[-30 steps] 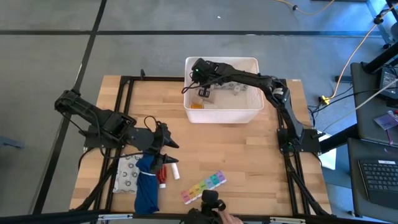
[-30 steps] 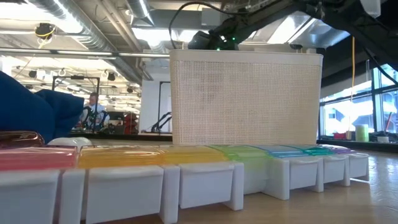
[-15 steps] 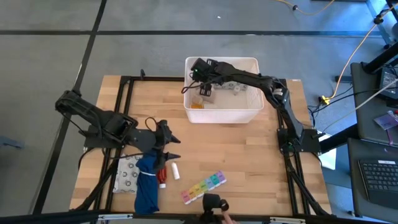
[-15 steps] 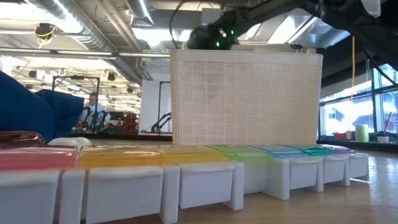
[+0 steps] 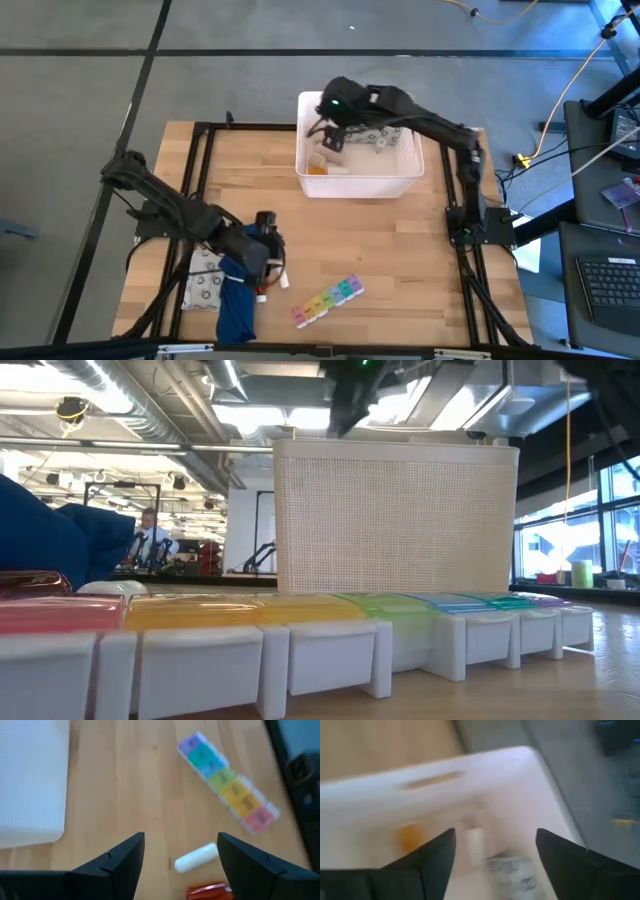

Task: Pick & place medical supplies in basket/bin
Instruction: Put the rolled white gauze into the white container

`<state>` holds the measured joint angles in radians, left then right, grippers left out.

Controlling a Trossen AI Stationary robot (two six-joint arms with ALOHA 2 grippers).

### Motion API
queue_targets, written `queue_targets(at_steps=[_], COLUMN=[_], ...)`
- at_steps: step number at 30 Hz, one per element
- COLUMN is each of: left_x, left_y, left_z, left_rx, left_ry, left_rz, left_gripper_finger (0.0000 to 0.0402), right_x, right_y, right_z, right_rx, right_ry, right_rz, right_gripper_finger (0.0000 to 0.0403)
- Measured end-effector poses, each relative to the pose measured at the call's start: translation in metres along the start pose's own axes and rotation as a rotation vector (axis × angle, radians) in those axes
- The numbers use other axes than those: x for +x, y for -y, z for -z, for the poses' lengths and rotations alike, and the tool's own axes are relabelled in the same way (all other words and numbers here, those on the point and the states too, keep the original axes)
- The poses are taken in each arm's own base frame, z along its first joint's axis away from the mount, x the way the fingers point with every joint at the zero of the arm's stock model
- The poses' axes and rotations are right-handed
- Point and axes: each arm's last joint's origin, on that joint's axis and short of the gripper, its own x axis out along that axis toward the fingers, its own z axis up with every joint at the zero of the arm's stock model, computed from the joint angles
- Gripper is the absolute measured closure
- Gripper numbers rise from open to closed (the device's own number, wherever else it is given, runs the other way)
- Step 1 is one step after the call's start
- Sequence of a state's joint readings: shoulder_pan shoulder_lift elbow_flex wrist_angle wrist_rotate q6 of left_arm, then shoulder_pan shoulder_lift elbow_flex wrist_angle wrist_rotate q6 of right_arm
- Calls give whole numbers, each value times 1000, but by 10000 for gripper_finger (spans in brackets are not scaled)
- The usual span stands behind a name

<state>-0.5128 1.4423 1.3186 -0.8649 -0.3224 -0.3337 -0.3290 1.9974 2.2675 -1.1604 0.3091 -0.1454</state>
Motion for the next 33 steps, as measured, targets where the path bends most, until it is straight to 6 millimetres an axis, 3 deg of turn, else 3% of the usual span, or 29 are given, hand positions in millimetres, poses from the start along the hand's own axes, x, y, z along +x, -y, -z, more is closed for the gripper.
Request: queue_targets(at_steps=[7,14,21,33], left_x=[50,102,138,168], left_y=[27,42,44,32], left_z=[9,25,40,48], left_rx=[232,442,613,539], left_ry=[-160,-331,-465,-571], left_rz=[28,71,72,145], left_gripper_finger=[161,164,192,262], right_x=[-87,-141,-168,-197], right_y=[-25,-48,-77,-118], right_z=[7,20,28,40], right_rx=[110,88,50,-28], right_ry=[133,173,183,179], right_rz=[-354,-495,-582,-696], right_gripper_finger=[128,128,128,128])
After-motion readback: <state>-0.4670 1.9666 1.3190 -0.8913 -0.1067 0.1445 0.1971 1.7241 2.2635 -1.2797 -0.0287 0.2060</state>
